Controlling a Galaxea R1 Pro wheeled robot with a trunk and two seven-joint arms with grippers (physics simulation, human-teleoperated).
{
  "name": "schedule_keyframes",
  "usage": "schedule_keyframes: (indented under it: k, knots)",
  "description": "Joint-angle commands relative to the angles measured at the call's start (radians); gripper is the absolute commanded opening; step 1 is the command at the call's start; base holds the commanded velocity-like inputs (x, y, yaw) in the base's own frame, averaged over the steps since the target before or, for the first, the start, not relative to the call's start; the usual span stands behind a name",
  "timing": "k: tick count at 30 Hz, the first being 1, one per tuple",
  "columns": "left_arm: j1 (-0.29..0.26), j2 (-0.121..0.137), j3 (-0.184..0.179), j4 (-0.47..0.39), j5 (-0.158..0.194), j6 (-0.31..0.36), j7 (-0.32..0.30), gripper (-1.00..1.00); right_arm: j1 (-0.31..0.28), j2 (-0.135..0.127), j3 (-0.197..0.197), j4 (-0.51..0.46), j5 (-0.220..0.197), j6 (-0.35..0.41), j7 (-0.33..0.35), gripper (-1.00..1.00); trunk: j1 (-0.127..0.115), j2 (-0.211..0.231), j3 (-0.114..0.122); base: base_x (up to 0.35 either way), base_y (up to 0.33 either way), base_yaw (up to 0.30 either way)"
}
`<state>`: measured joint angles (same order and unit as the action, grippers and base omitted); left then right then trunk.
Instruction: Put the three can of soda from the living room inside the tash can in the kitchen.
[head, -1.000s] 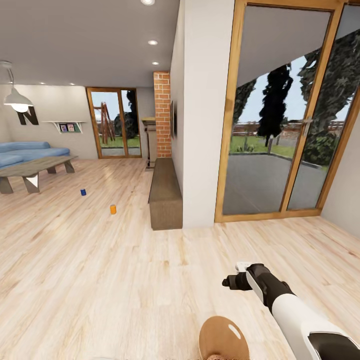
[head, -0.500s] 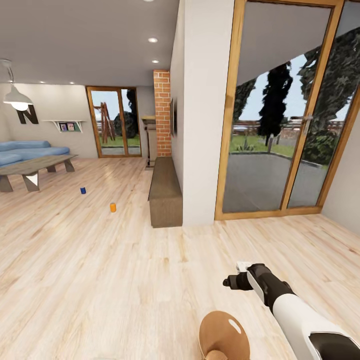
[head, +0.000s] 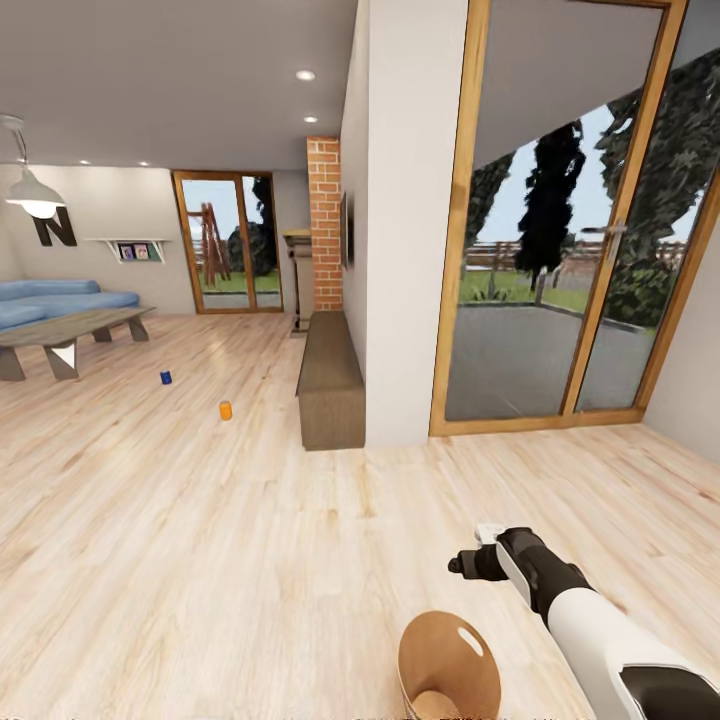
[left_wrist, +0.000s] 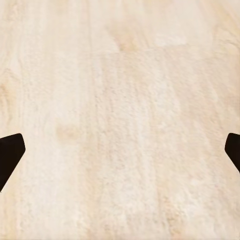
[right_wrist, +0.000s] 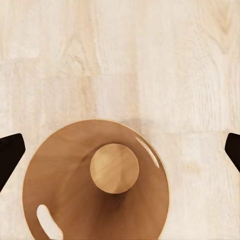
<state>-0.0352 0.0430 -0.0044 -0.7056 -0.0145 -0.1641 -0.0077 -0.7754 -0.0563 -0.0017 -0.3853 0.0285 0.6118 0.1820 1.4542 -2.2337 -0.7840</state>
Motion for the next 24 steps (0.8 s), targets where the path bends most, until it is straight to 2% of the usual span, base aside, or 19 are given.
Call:
schedule_keyframes:
  k: [1, 7, 24]
  knots:
    - [0.000, 0.000, -0.001, 0.000, 0.000, 0.000, 0.000, 1.00, 0.000, -0.003, 0.001, 0.000, 0.000, -0.001, 0.000, 1.00, 0.004, -0.007, -0.003, 0.000, 0.000, 0.000]
    - [0.000, -0.001, -0.004, 0.000, 0.001, 0.000, 0.000, 1.00, 0.002, -0.020, 0.001, 0.010, 0.000, -0.007, -0.002, 1.00, 0.027, -0.049, -0.022, 0.000, 0.000, 0.000]
    - [0.000, -0.001, -0.005, 0.000, 0.001, 0.000, 0.000, 1.00, 0.002, -0.028, 0.001, 0.038, 0.000, -0.036, -0.014, 1.00, 0.092, -0.168, -0.075, 0.000, 0.000, 0.000]
